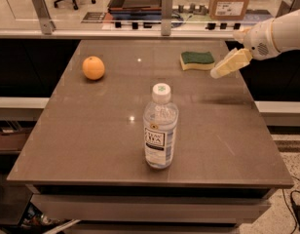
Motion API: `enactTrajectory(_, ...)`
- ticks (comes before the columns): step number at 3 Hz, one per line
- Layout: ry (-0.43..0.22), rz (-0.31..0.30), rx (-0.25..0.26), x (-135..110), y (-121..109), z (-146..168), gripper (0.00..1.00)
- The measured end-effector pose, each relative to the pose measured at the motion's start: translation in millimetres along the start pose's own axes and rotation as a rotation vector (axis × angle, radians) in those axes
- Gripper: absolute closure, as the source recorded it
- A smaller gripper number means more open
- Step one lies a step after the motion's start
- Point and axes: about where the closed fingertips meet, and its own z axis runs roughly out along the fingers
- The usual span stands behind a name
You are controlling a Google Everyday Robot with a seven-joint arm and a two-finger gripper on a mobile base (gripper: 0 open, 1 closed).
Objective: Move sponge near orange
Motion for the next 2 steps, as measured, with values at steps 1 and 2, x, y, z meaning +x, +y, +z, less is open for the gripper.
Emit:
enactTrajectory(1,-0.027,0.029,-0.014,-2.1,-13.7,26.7,0.0)
enactTrajectory(2,-0.048,0.066,-0.024,3.1,-20.5,50.1,0.0)
